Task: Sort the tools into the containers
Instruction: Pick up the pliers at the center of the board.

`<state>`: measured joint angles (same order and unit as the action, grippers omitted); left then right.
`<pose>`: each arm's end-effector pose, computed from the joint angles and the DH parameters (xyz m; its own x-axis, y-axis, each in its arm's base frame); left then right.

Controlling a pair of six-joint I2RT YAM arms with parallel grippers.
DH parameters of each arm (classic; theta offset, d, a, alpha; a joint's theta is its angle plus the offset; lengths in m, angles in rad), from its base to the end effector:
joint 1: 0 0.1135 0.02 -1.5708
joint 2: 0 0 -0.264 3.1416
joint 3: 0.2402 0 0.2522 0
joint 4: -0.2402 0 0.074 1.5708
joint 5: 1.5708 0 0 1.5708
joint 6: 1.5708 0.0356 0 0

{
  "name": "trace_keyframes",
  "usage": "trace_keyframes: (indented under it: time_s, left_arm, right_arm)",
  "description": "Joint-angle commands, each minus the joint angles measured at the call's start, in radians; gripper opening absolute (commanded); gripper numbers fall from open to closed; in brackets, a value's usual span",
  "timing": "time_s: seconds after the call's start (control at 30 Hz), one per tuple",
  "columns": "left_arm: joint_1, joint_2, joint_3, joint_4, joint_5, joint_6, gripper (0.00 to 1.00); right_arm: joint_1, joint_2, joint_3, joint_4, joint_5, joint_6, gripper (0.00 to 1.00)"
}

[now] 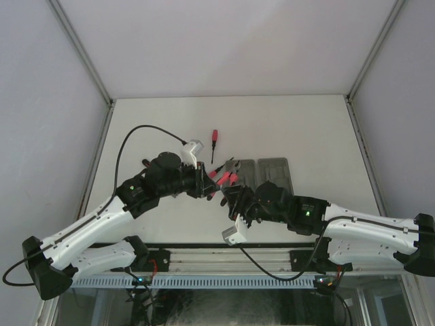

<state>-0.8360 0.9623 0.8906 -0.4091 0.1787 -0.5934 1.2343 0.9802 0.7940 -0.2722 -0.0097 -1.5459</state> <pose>0.1390 -0.1633 0.3220 -0.7244 -0.0190 -0.6891 0.5196 0.6419 -0.5639 0.0733 0.2107 0.2979 0.9428 -0.3323 -0.0266 -0.1696 -0.4095 -0.8964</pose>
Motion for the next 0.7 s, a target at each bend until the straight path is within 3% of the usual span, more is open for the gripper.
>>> trace_keyframes:
  time_s: [0.0,0.53,0.67]
  left_arm:
    - [-0.011,-0.014,0.019,0.049,0.006,-0.007,0.0]
    - [-0.011,-0.029,0.01,0.023,-0.096,-0.019,0.0]
    - [-0.011,-0.027,0.019,-0.014,-0.17,-0.023,0.0]
  right_arm:
    - [0.008,-0.021,0.059,0.101,-0.028,0.019,0.26]
    - [0.01,-0.093,-0.022,0.099,-0.053,0.147,0.6]
    - [0.018,-0.139,-0.077,0.152,-0.064,0.222,0.63]
